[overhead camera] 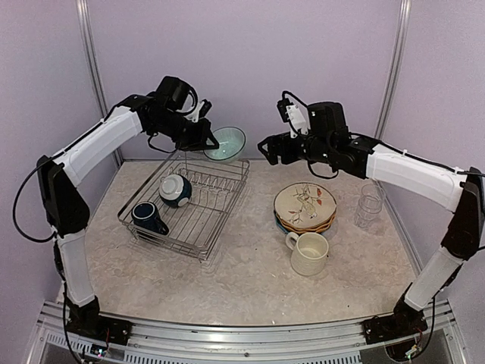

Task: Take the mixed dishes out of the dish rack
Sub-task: Grab the bowl from the dish rack, then place the bowl at the center of the board, then grab the cup from the dish rack.

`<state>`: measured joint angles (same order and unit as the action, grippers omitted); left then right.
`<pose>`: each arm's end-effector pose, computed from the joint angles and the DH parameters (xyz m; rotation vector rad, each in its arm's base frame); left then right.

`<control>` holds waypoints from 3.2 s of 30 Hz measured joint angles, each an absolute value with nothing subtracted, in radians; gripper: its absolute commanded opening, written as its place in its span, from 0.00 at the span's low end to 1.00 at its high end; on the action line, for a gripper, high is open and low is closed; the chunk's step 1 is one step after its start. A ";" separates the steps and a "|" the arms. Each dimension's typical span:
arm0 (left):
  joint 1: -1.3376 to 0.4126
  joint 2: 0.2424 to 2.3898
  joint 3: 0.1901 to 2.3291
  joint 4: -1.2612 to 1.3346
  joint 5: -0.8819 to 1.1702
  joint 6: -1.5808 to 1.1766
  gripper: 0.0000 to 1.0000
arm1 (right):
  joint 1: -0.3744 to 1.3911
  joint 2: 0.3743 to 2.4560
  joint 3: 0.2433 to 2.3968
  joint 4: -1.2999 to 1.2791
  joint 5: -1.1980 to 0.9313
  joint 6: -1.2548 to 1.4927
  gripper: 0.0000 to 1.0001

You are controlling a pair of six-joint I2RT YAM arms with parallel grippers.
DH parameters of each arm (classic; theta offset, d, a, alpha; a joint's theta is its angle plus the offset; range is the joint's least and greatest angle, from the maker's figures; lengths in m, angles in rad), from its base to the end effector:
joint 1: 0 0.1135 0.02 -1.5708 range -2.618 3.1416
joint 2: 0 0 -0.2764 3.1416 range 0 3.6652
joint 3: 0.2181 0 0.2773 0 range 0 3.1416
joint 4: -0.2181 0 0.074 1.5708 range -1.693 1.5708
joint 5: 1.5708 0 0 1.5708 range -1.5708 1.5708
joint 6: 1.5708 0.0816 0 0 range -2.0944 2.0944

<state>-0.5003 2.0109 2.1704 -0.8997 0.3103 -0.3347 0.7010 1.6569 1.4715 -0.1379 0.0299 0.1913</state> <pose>0.4334 -0.2653 0.3635 0.3621 2.3694 -0.7694 0.3595 0.3003 0.3485 -0.4678 1.8785 0.5749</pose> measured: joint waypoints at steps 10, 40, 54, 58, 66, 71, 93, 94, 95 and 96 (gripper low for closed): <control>-0.821 1.895 1.677 -0.829 0.202 -0.402 0.00 | 0.659 1.303 1.243 -0.241 0.130 0.253 1.00; -0.933 2.028 1.640 -0.757 0.076 -0.473 0.80 | 0.656 1.227 1.152 -0.242 0.127 0.256 1.00; -0.664 1.746 1.734 -1.147 -0.068 -0.854 0.96 | 0.656 1.277 1.149 -0.217 0.095 0.258 1.00; -0.653 1.808 1.730 -1.247 -0.102 -1.031 0.85 | 0.656 1.281 1.147 -0.203 0.080 0.258 1.00; -0.611 1.897 1.682 -1.308 -0.198 -1.292 0.64 | 0.656 1.280 1.133 -0.186 0.064 0.256 1.00; -0.571 1.900 1.644 -1.317 -0.249 -1.383 0.63 | 0.656 1.277 1.109 -0.183 0.064 0.255 1.00; -0.550 2.021 1.619 -1.275 -0.355 -1.518 0.40 | 0.656 1.286 1.109 -0.158 0.030 0.258 1.00; -0.550 2.023 1.615 -1.267 -0.364 -1.517 0.36 | 0.656 1.286 1.109 -0.158 0.027 0.258 1.00; -0.550 2.024 1.610 -1.259 -0.373 -1.516 0.31 | 0.656 1.286 1.109 -0.158 0.025 0.260 1.00; -0.550 2.024 1.605 -1.254 -0.377 -1.513 0.27 | 0.656 1.286 1.109 -0.157 0.025 0.262 1.00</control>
<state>-0.5499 2.0235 1.6047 -1.2545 -0.3767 -1.5131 0.6559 1.2858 1.1091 -0.1574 0.0246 0.2615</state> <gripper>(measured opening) 0.377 0.997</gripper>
